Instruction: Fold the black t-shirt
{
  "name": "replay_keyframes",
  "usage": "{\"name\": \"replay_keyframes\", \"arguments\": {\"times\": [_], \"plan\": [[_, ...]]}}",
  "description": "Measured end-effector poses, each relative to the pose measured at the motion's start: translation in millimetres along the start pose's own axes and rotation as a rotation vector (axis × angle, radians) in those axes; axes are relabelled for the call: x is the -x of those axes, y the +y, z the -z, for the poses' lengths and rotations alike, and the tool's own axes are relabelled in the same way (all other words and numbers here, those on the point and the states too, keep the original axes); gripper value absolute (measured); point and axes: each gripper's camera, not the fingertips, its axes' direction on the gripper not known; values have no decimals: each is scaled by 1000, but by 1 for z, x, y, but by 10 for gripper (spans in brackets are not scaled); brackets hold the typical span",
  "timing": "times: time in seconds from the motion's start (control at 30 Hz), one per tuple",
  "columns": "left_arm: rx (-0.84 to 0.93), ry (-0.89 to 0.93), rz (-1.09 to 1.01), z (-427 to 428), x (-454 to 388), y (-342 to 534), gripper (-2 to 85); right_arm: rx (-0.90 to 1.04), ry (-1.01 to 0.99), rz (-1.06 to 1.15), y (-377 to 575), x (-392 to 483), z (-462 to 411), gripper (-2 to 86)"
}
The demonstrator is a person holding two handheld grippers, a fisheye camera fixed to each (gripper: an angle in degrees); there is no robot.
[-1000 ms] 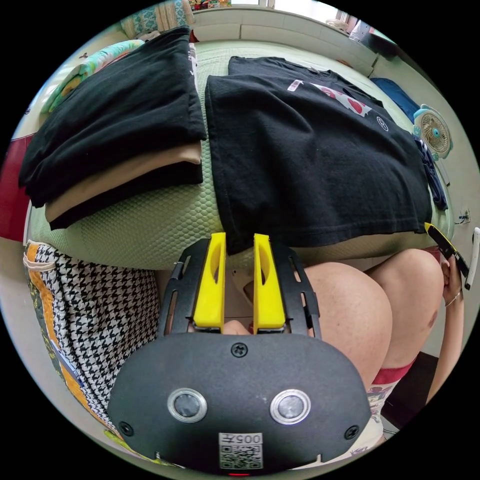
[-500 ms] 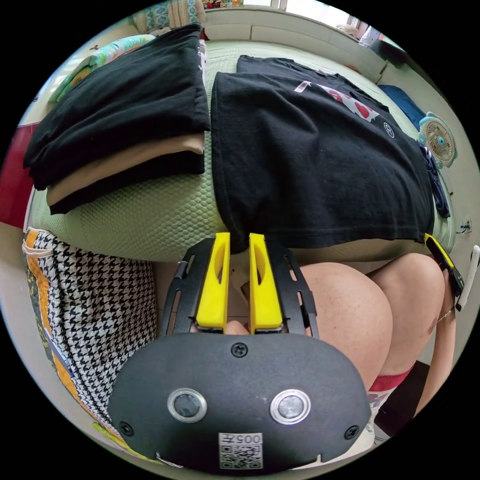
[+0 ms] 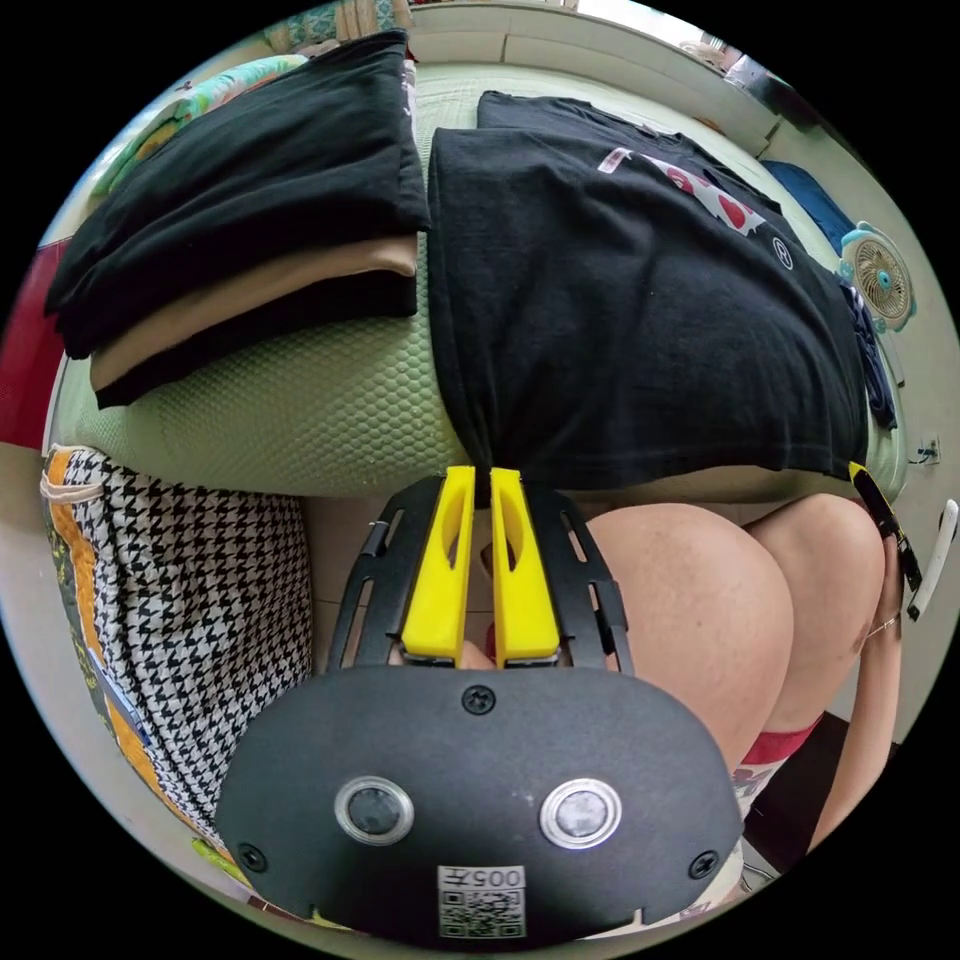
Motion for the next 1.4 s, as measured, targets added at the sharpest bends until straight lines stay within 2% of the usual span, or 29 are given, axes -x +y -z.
{"name": "replay_keyframes", "arguments": {"times": [0.13, 0.27, 0.47, 0.63, 0.8, 1.1, 1.3, 1.4], "plan": [[-61, -28, -11, 45, 4, 27, 44, -62, 31, 41, 14, 0, 30, -9], [-154, -16, -36, 104, 6, 59, 43, -142, 100, 203, 25, 3, 75, -9], [-297, -21, -44, 198, 4, 110, 40, -211, 24, 153, 39, -14, 145, -9], [-378, 0, -46, 273, 4, 154, 39, -280, 143, 212, 65, -16, 194, -9], [-392, 23, -56, 327, 2, 207, 39, -291, 21, 121, 95, -47, 248, -9], [-355, 109, -71, 406, 8, 302, 39, -234, -81, 24, 159, -109, 302, 4], [-423, 133, -74, 468, 9, 347, 39, -283, -114, -4, 190, -134, 334, 0], [-435, 150, -74, 492, 7, 366, 39, -248, -157, -77, 205, -152, 333, -9]]}}
